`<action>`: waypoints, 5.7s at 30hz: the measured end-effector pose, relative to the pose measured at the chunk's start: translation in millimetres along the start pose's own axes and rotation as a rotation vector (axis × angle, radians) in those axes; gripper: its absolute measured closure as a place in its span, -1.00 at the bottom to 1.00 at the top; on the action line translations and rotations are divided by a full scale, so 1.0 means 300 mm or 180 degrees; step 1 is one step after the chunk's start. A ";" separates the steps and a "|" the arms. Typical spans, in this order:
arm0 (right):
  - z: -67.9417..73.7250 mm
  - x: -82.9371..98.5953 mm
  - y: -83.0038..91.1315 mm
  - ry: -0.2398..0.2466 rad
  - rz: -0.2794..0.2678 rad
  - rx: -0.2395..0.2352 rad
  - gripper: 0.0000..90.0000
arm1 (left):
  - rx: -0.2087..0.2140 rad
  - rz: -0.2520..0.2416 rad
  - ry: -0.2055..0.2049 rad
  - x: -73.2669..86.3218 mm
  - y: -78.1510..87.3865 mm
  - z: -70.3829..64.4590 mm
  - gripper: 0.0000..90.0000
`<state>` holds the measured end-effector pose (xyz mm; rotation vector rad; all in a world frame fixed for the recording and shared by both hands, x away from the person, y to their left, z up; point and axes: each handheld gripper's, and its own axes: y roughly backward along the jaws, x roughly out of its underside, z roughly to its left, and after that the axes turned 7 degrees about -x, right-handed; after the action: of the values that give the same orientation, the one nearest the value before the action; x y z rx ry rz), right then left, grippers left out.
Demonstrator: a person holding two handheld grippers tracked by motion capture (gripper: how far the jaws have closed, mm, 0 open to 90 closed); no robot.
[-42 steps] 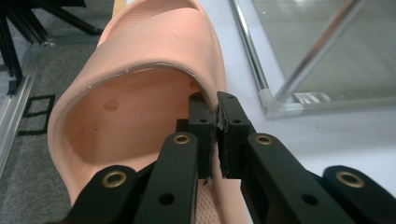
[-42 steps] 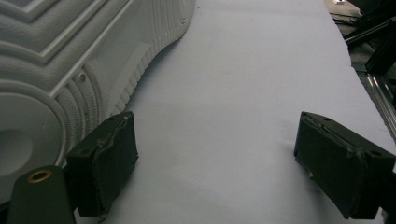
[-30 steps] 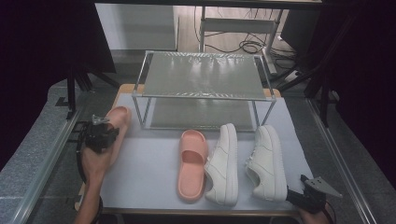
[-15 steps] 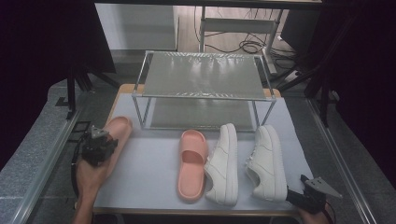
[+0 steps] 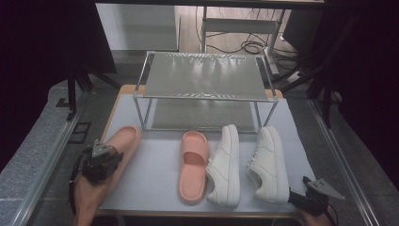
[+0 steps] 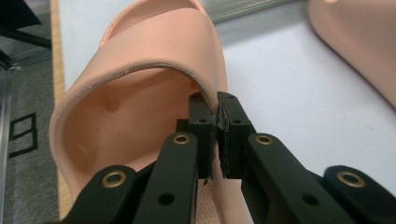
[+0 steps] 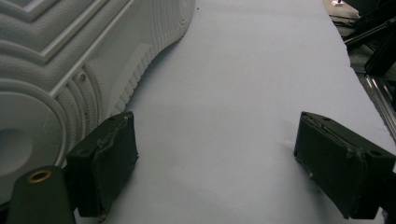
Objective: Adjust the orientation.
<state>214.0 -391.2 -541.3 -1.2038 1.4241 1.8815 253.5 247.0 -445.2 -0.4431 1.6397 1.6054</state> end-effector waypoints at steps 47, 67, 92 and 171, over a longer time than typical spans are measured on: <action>-0.001 0.001 0.001 0.0007 -0.0001 -0.0009 -0.72 | 0.0230 -0.0183 -0.0030 -0.251 -0.255 -0.249 0.89; -0.002 0.001 0.001 0.0011 -0.0003 -0.0015 -0.72 | -0.0164 -0.0237 0.0116 -0.349 -0.414 -0.299 0.88; -0.003 0.002 0.002 0.0011 -0.0008 -0.0024 -0.72 | 0.0048 -0.0179 0.0026 -0.283 -0.379 -0.266 0.46; -0.002 0.002 0.001 0.0014 -0.0003 -0.0013 -0.72 | 0.0320 -0.0112 0.0140 -0.102 -0.371 -0.212 0.99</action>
<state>213.7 -391.9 -541.5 -1.2111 1.4224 1.8831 334.7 162.7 -505.4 -0.4556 1.7274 1.4897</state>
